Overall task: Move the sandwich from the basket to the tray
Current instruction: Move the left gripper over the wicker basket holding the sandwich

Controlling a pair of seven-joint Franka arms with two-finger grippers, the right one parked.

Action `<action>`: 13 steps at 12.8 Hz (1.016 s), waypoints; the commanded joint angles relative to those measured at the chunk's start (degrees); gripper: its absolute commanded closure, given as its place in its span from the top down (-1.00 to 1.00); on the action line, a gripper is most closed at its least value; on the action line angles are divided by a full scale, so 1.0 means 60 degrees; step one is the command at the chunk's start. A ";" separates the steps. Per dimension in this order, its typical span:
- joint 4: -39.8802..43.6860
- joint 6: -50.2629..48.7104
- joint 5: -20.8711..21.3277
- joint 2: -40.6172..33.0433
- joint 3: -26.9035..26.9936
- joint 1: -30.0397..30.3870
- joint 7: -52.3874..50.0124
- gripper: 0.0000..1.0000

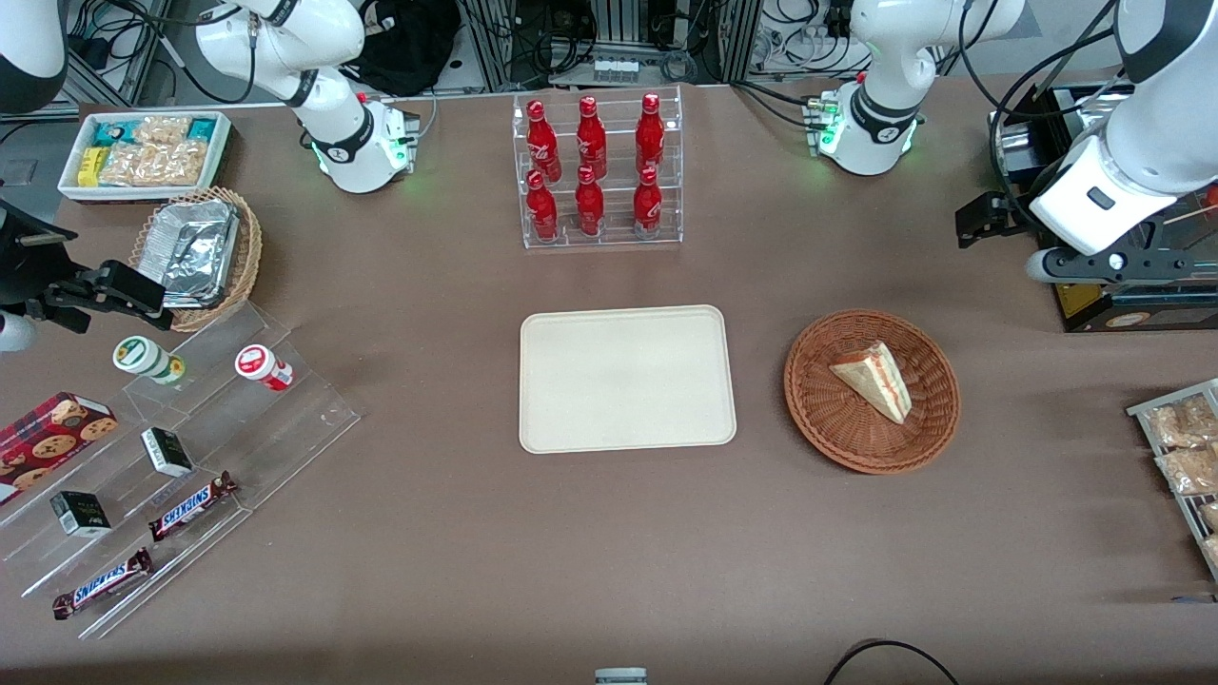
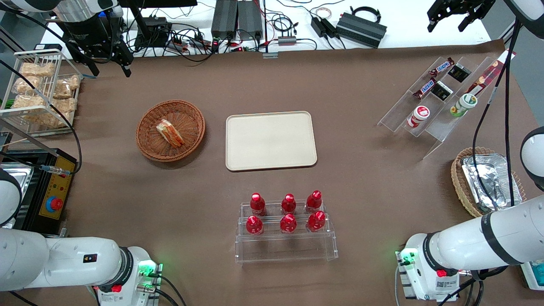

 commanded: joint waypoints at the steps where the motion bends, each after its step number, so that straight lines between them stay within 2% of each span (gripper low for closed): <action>1: -0.0065 0.0176 0.0011 -0.0044 0.0004 0.0036 0.0184 1.00; 6: -0.1191 0.1227 0.0157 0.0058 0.0004 0.0022 0.0170 1.00; 13: -0.4398 0.5239 0.0246 0.0146 -0.0010 0.0022 -0.0209 1.00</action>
